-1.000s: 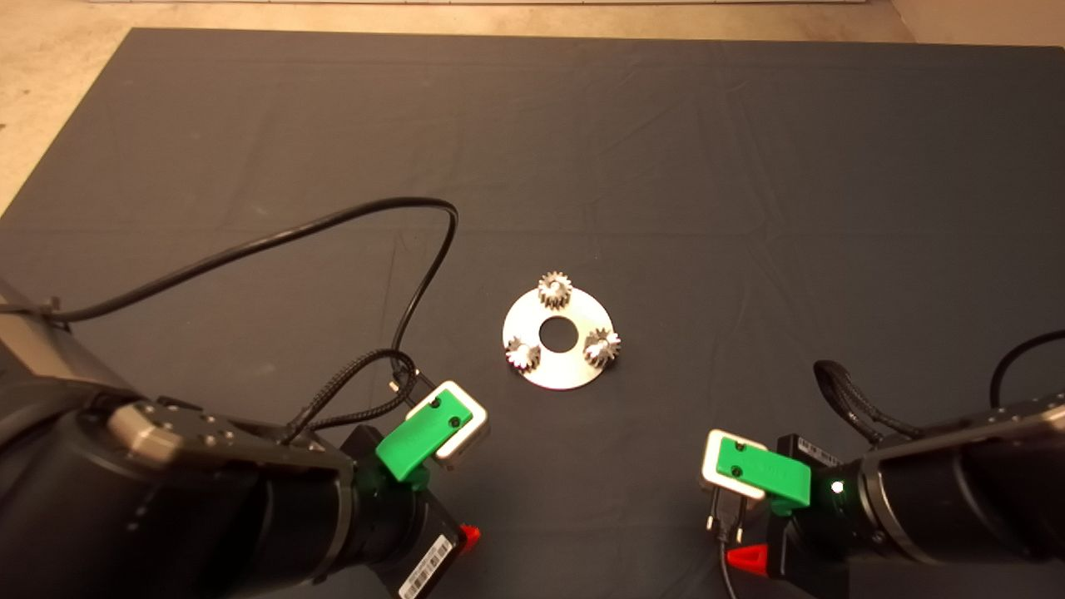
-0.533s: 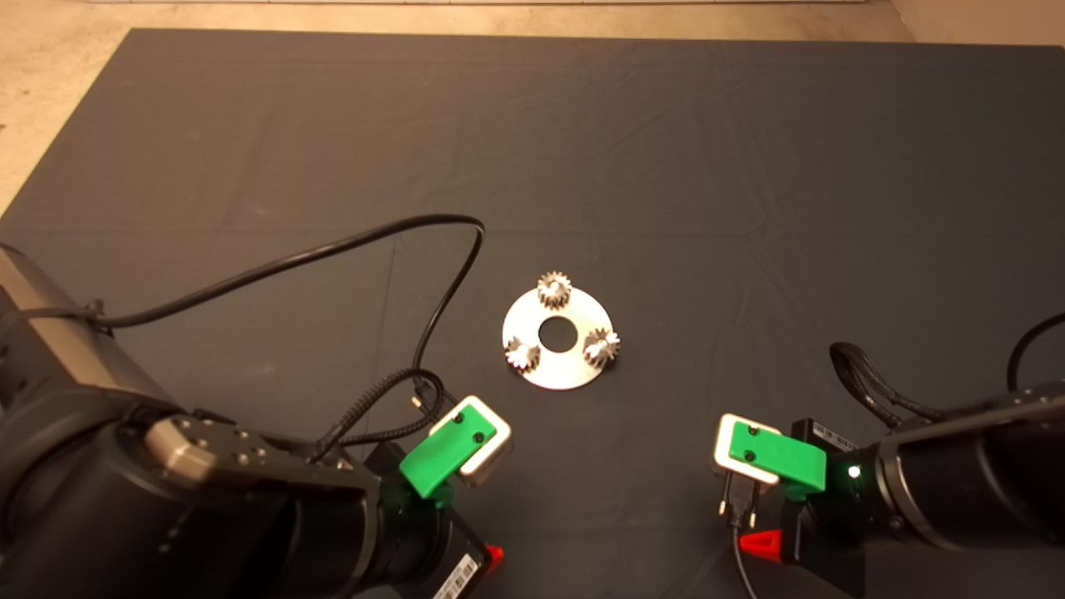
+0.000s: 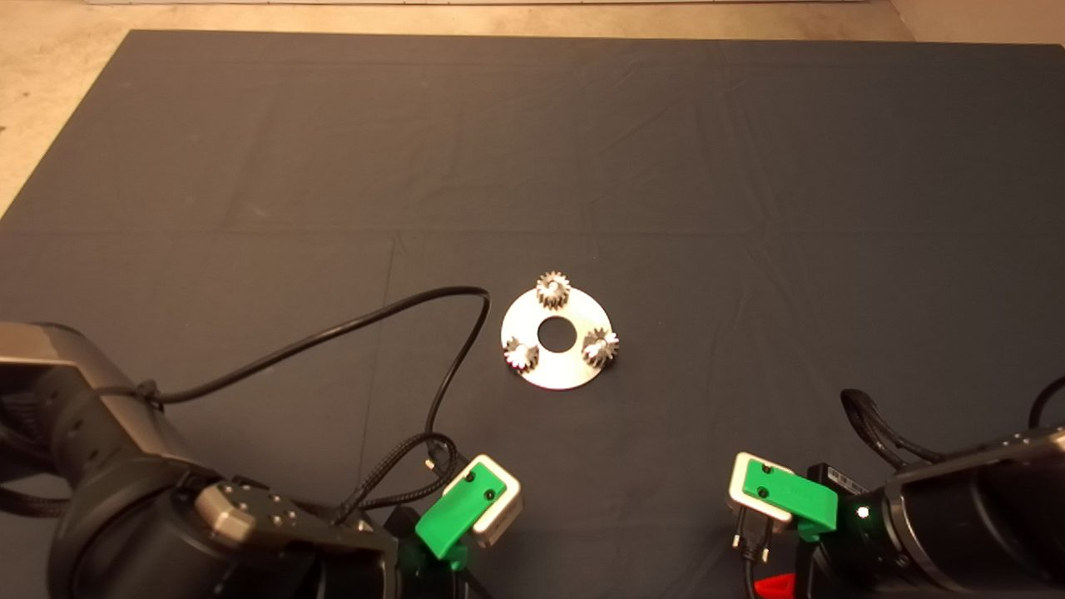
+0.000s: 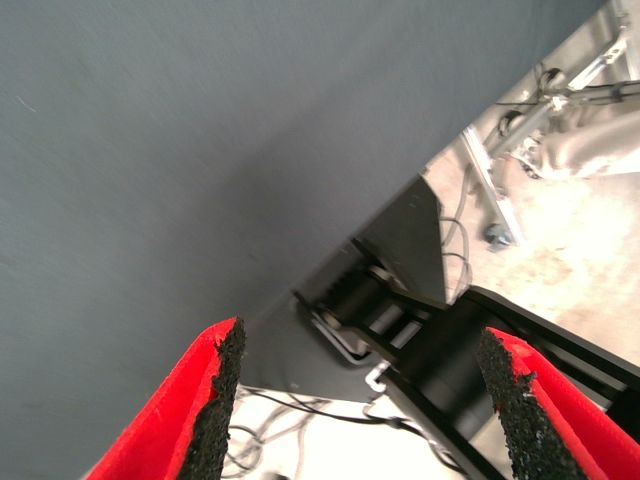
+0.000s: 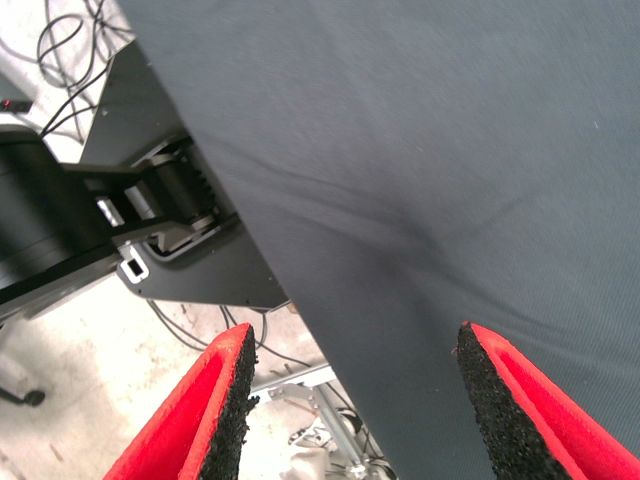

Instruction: Install three planetary gears onto the carrier pins

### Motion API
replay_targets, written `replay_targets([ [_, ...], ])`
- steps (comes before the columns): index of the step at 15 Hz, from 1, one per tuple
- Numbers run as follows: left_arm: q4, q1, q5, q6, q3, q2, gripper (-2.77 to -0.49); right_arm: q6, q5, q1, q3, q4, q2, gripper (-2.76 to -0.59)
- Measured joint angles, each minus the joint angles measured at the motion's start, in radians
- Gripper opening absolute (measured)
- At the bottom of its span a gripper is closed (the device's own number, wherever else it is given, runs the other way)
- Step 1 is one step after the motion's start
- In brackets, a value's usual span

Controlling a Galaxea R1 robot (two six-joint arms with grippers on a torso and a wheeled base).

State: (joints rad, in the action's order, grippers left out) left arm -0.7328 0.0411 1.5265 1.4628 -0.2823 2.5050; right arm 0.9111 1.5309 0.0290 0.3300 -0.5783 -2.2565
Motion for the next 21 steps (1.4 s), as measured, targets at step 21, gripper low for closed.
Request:
replay_targets([
  [21,-0.271,-0.143,0.000,-0.144,0.001,-0.165,-1.64,-0.005,-0.001,-0.183,0.000,-0.426,0.105,-1.88],
])
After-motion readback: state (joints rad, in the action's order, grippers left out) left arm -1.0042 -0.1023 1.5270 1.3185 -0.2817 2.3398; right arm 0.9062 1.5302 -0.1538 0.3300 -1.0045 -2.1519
